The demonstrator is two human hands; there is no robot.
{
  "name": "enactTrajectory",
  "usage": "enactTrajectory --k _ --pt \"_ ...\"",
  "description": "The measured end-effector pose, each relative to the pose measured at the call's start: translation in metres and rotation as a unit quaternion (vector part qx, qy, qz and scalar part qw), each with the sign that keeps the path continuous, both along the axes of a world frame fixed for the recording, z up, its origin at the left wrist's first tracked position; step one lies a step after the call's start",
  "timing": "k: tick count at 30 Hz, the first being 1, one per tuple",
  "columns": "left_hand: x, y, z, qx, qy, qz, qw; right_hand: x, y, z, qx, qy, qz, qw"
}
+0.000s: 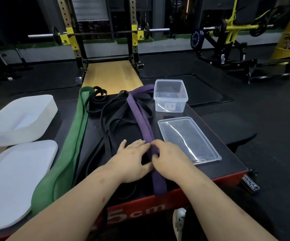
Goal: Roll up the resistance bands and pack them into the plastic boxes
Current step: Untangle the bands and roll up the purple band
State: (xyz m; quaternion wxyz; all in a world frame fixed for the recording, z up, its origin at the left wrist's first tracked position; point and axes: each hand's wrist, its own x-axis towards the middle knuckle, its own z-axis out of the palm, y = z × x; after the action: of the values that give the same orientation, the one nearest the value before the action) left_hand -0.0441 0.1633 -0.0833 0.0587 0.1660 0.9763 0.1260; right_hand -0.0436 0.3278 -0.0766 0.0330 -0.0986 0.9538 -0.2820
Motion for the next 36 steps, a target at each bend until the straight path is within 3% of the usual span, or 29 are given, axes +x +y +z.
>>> enactTrajectory --k 12,16,20,23,27,30,33,36 --pt "0.056 -0.065 0.039 0.050 0.122 0.092 0.987 0.014 -0.005 0.008 -0.002 0.090 -0.024 0.996" --pt "0.087 -0.116 0.057 0.108 0.200 0.227 0.947 0.027 -0.022 0.016 -0.033 0.139 0.019 0.990" --pt "0.108 -0.140 0.052 0.134 0.209 0.329 0.911 0.043 -0.048 0.015 -0.033 0.128 0.073 0.988" --pt "0.118 -0.139 0.043 0.128 0.219 0.310 0.916 0.050 -0.065 0.011 -0.009 0.113 0.111 0.987" --pt "0.130 -0.115 0.031 0.076 0.236 0.207 0.946 0.056 -0.081 0.002 0.055 0.113 0.128 0.984" --pt "0.130 -0.099 0.022 0.021 0.176 0.189 0.966 0.058 -0.085 -0.004 0.124 0.077 0.111 0.983" --pt "0.127 -0.089 0.014 -0.046 0.120 0.204 0.971 0.061 -0.086 -0.005 0.114 0.031 0.129 0.985" --pt "0.123 -0.080 0.009 -0.076 0.101 0.188 0.974 0.061 -0.085 -0.007 0.082 0.051 0.147 0.984"
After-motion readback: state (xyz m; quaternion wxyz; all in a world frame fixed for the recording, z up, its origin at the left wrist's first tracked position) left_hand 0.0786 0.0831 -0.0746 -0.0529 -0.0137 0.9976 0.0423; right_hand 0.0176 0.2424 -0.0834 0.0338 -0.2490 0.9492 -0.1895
